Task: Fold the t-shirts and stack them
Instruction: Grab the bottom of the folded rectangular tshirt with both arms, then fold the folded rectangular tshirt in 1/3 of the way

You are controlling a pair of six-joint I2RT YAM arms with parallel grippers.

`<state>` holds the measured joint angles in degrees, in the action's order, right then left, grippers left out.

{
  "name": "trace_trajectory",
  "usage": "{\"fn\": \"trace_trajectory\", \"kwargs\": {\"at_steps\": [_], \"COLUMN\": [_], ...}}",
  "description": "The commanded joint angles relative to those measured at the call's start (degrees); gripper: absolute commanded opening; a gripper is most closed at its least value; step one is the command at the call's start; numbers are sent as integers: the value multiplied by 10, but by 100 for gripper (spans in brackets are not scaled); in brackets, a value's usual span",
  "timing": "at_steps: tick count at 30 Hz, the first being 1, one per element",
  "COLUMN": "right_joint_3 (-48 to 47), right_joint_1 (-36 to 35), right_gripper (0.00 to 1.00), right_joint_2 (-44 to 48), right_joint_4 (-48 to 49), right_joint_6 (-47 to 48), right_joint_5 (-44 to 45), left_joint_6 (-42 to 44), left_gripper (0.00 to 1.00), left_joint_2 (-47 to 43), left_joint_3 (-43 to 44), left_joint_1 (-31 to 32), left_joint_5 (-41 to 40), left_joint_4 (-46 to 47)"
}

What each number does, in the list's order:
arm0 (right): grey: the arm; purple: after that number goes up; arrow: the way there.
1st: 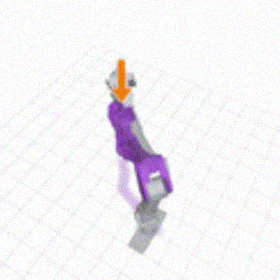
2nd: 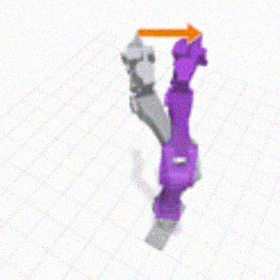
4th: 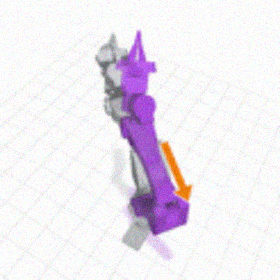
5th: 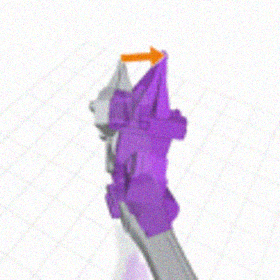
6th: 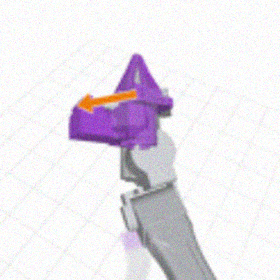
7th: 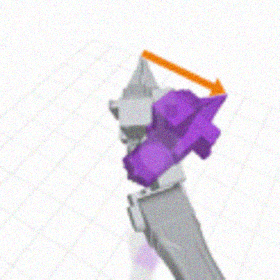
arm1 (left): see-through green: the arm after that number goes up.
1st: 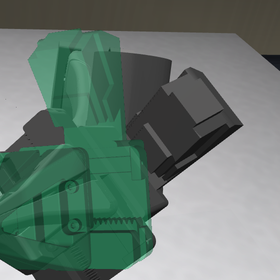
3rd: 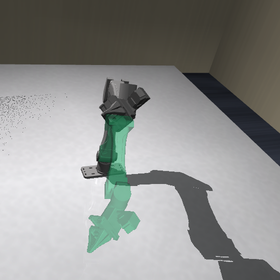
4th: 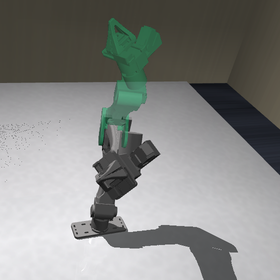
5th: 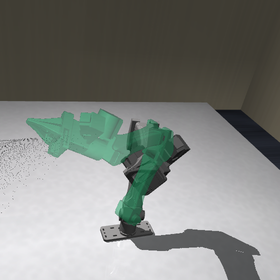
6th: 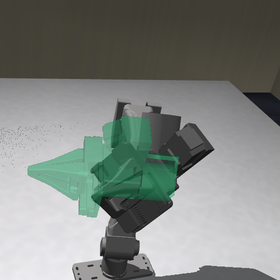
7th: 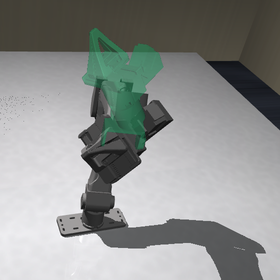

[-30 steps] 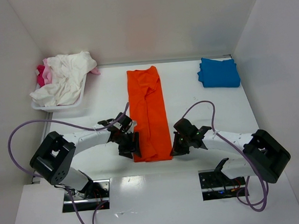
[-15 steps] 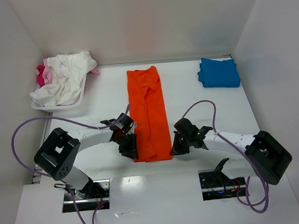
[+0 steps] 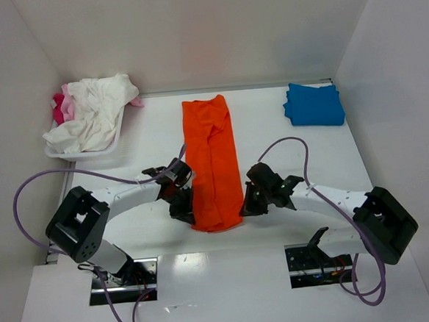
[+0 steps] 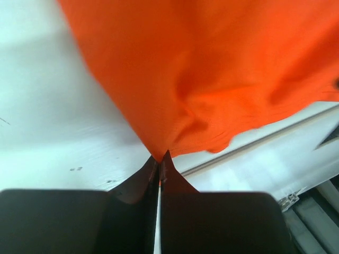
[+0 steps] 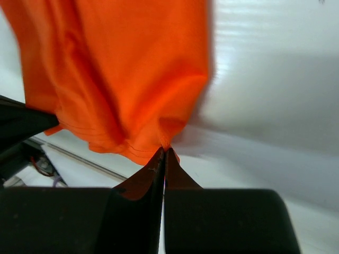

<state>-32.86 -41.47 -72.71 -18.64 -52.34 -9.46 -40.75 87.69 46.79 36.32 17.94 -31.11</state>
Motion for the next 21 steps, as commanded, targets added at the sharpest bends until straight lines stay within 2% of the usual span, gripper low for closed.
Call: {"fn": "trace_trajectory", "kwargs": {"at_steps": [1, 7, 11, 15, 21], "right_joint_3": [-59, -119, -154, -198, -288], "right_joint_1": [38, 112, 149, 178, 180], "right_gripper": [0, 0, 0, 0, 0], "right_joint_2": [4, -8, -44, -104, -194], "right_joint_4": [-22, -40, -30, -1, 19], "right_joint_6": [38, 87, 112, 123, 139], "right_joint_5": [16, 4, -9, -32, -41], "left_joint_6": [8, 21, 52, 77, 107], "left_gripper": [0, 0, 0, 0, 0], "left_joint_2": [-28, -43, -18, 44, 125], "left_joint_3": [74, 121, 159, 206, 286], "left_joint_1": [-6, -66, -103, -132, -162], "left_joint_5": [-25, -30, -19, 6, 37], "left_joint_4": [-39, -35, -24, -8, 4]}}
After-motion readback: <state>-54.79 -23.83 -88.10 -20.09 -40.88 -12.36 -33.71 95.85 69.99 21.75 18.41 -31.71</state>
